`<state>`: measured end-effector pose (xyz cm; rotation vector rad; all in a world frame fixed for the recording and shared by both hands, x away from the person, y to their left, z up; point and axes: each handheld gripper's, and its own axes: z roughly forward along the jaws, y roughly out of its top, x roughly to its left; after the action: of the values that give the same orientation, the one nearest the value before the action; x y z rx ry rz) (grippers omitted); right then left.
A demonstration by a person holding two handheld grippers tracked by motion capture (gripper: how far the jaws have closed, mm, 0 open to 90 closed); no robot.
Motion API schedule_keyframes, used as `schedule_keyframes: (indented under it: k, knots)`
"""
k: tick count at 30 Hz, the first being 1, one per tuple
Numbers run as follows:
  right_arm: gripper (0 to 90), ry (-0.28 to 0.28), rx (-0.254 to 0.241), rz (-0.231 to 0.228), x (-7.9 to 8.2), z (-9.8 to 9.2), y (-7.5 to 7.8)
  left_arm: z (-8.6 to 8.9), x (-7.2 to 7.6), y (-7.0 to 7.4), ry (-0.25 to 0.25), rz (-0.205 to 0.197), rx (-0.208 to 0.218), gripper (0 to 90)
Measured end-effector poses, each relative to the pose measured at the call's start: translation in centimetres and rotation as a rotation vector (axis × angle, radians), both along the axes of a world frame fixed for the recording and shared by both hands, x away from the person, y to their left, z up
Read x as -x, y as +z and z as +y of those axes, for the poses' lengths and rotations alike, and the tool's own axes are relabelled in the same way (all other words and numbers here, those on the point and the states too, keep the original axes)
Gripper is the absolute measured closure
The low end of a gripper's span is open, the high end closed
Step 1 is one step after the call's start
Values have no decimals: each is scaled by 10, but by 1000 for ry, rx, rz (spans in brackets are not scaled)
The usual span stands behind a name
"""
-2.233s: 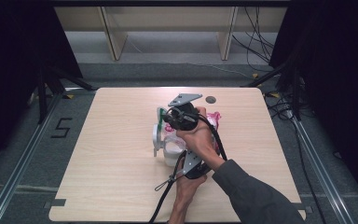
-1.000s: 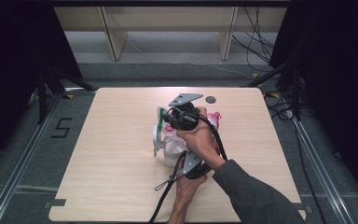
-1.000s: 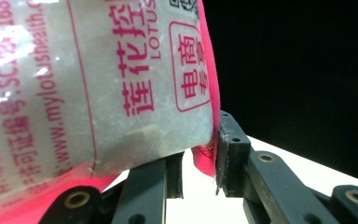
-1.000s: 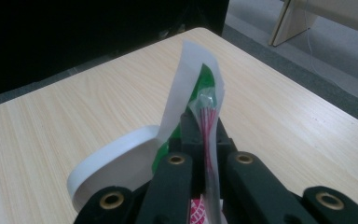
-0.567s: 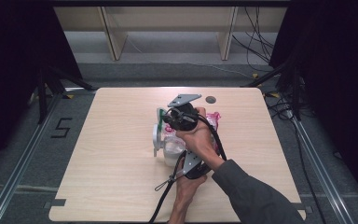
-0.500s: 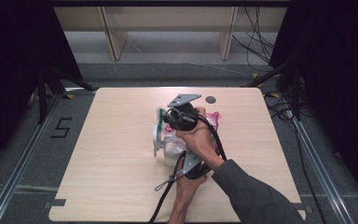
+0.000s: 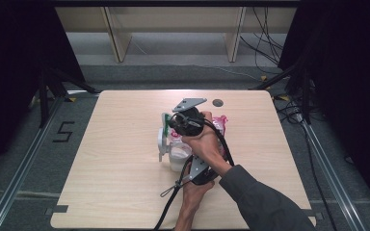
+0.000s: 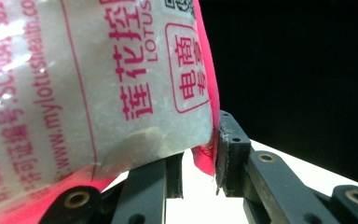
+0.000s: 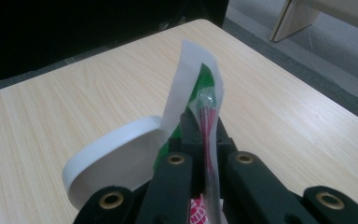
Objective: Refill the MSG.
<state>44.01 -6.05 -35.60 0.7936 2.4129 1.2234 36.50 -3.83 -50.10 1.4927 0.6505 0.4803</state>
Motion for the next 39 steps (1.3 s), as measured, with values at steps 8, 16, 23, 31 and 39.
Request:
schedule_keyframes:
  k: [8,16,23,31,39]
  knots:
    - [900,-9,-24,10,0,0,2,1,0,0,-1,1,2,746]
    - [900,-16,-27,10,0,-1,2,1,-1,0,-6,1,3,747]
    - [900,-19,-39,19,1,0,2,1,0,0,-2,2,10,746]
    - [899,-11,-29,-4,0,0,1,1,0,0,-2,5,13,746]
    - [899,-16,-10,-12,0,2,-1,1,0,0,-3,2,2,745]
